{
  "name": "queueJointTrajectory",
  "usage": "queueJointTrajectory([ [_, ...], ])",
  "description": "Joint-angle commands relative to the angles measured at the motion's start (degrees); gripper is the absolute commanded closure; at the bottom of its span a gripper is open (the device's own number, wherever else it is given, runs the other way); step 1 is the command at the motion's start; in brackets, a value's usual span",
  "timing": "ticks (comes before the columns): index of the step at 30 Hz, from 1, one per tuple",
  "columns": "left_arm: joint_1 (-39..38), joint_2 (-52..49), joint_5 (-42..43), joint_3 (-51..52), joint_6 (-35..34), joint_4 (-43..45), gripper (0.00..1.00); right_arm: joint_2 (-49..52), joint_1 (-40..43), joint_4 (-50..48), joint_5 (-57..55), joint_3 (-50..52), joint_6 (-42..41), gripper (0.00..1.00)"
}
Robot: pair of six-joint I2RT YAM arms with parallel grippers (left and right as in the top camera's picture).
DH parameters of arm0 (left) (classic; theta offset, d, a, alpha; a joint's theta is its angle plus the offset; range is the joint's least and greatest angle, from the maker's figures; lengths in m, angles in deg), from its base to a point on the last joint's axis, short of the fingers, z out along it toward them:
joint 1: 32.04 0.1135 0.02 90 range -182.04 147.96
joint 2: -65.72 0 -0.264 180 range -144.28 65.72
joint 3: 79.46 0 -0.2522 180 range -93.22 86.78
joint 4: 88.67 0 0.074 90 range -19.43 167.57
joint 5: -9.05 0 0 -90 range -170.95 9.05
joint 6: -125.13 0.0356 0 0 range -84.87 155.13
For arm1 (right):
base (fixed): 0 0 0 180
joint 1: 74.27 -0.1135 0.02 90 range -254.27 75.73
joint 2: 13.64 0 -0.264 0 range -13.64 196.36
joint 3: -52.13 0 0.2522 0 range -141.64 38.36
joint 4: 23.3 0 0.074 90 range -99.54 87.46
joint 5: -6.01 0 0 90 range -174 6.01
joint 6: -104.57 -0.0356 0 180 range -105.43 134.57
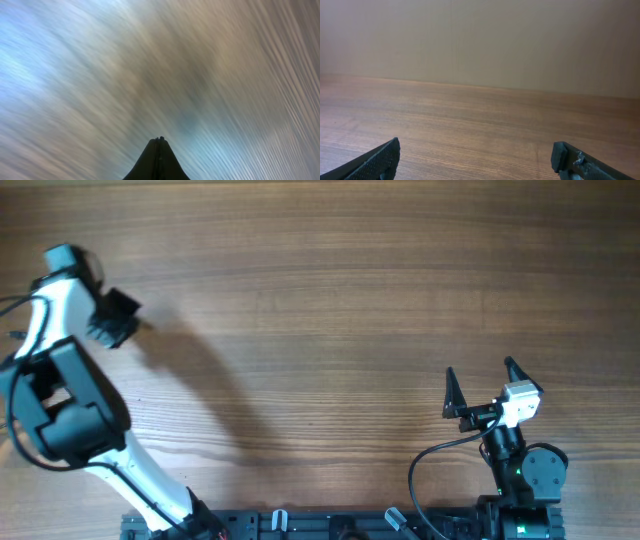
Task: Untangle cables
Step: 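Swing the left gripper out to the black cable bundle at the left edge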
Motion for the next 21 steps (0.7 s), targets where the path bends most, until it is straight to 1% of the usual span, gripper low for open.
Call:
queueJointTrajectory([
  [1, -4.2, 2.0, -0.4, -0.3, -8.1, -1.2, 0.96, -0.4, 0.2, -0.3, -0.5, 0.1, 0.7, 0.00],
  [2, -3.5, 3.5, -2.7, -0.3, -13.9, -2.7, 0.96, -0.4, 0.2, -0.3, -0.5, 0.1, 0.7, 0.00],
  [3, -2.3, 4.6, -5.5, -0.3, -15.2, -3.3, 0.92, -0.4, 0.2, -0.3, -0.5, 0.1, 0.7, 0.00],
  [4, -1.0, 5.2, -7.3, -0.3, -15.2, -3.4, 0.44, -0.4, 0.2, -0.3, -0.5, 0.1, 0.7, 0.00],
  [5, 1.0, 5.7, -9.4, -0.3, -15.2, -4.1, 0.07, -0.4, 0.2, -0.3, -0.5, 0.1, 0.7, 0.00],
  [6, 2.6, 6.0, -10.0, -0.3, -15.1, -4.7, 0.00, -0.4, 0.2, -0.3, -0.5, 0.1, 0.7, 0.00],
  [8, 10.1, 5.9, -10.3, -0.2, -15.0, -6.4, 0.00, -0.4, 0.2, -0.3, -0.5, 0.1, 0.7, 0.00],
  [10, 15.9, 5.9, -10.3, -0.2, -15.0, -6.2, 0.00, -0.4, 0.2, -0.3, -0.5, 0.1, 0.7, 0.00],
  [12, 23.3, 5.9, -10.3, -0.2, -15.0, -4.2, 0.00, -0.4, 0.2, -0.3, -0.5, 0.1, 0.7, 0.00],
  [13, 25.1, 5.9, -9.9, -0.2, -15.0, -3.1, 0.02, -0.4, 0.2, -0.3, -0.5, 0.1, 0.7, 0.00],
  [14, 26.8, 5.9, -8.7, -0.2, -15.0, -1.7, 0.13, -0.4, 0.2, -0.3, -0.5, 0.1, 0.7, 0.00],
  [15, 27.9, 5.8, -6.9, -0.2, -15.0, -0.1, 0.30, -0.4, 0.2, -0.3, -0.5, 0.1, 0.7, 0.00],
  [16, 28.4, 5.7, -6.1, -0.2, -15.0, 0.9, 0.38, -0.4, 0.2, -0.3, -0.5, 0.1, 0.6, 0.00],
  [17, 28.6, 5.2, -6.0, -0.2, -15.0, 2.3, 0.55, -0.4, 0.2, -0.3, -0.5, 0.1, 0.7, 0.00],
  [18, 28.4, 4.7, -5.9, -0.2, -15.1, 3.0, 0.68, -0.4, 0.2, -0.3, -0.5, 0.1, 0.7, 0.00],
  [19, 28.1, 4.3, -5.5, -0.2, -15.2, 3.0, 0.78, -0.4, 0.2, -0.3, -0.5, 0.1, 0.7, 0.00],
  [20, 27.6, 3.9, -5.1, -0.2, -15.3, 3.3, 0.82, -0.4, 0.2, -0.3, -0.5, 0.1, 0.7, 0.00],
  [21, 26.7, 3.0, -5.1, -0.2, -15.2, 4.1, 0.82, -0.4, 0.2, -0.3, -0.5, 0.1, 0.7, 0.00],
])
